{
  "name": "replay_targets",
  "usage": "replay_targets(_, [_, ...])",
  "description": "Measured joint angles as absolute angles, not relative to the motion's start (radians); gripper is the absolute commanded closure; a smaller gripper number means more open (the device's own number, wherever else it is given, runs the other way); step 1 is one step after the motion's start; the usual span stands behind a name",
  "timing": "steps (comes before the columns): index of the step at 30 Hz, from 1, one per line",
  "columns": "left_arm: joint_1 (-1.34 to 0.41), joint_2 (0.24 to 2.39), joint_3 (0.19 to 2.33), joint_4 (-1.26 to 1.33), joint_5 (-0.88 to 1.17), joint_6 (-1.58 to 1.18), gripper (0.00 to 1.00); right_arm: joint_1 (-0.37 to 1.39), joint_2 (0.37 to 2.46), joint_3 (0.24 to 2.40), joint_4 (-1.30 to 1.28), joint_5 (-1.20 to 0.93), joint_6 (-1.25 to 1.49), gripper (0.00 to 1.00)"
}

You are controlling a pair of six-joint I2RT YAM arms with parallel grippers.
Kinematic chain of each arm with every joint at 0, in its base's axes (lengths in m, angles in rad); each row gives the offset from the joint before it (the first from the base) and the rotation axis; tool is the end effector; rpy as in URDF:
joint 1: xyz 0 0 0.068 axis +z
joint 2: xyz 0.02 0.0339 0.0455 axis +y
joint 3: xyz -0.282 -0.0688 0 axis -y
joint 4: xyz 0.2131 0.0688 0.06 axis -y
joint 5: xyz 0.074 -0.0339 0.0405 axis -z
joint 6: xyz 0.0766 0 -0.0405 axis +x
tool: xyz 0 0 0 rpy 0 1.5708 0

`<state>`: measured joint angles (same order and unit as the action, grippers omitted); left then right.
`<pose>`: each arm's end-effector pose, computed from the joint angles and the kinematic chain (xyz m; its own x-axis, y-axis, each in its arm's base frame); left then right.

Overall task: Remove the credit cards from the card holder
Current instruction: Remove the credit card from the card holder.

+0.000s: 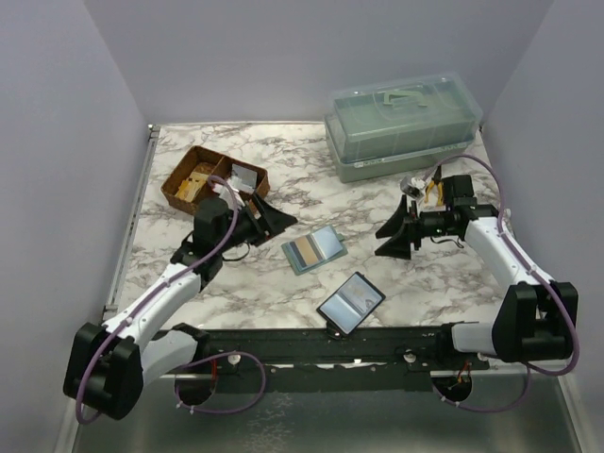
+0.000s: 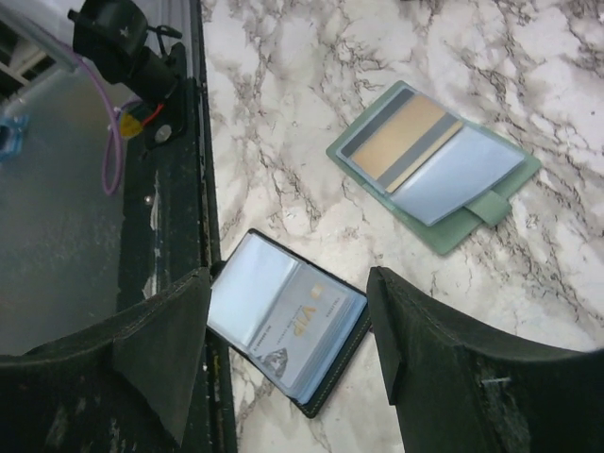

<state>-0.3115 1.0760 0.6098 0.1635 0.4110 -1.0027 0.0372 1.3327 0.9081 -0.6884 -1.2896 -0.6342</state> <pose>0.2201 -0.1030 0.2765 -0.6955 -0.5879 -0.4132 0.1073 0.4836 -0.8687 0.2116 0.0815 0.2690 -0.4646 -0.1818 -0.8667 -0.8813 0.1909 0.4323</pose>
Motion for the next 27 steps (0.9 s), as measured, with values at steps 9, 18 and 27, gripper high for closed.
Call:
replay_targets(9, [-0.621,0.915,0.425,0.190,0.388,-0.978,0.27,0.037,1.296,0.822,-0.795,-1.356,-0.958,0.27])
replay_targets(18, [-0.924,1.188,0.484,0.223,0.225,-0.886,0.28,0.037,1.333,0.822,-0.835,-1.321,-1.061,0.27])
replay_targets(27, [-1.045,1.487,0.661,0.239,0.106,-0.701,0.33,0.037,1.393,0.830,-0.860,-1.290,-1.042,0.30])
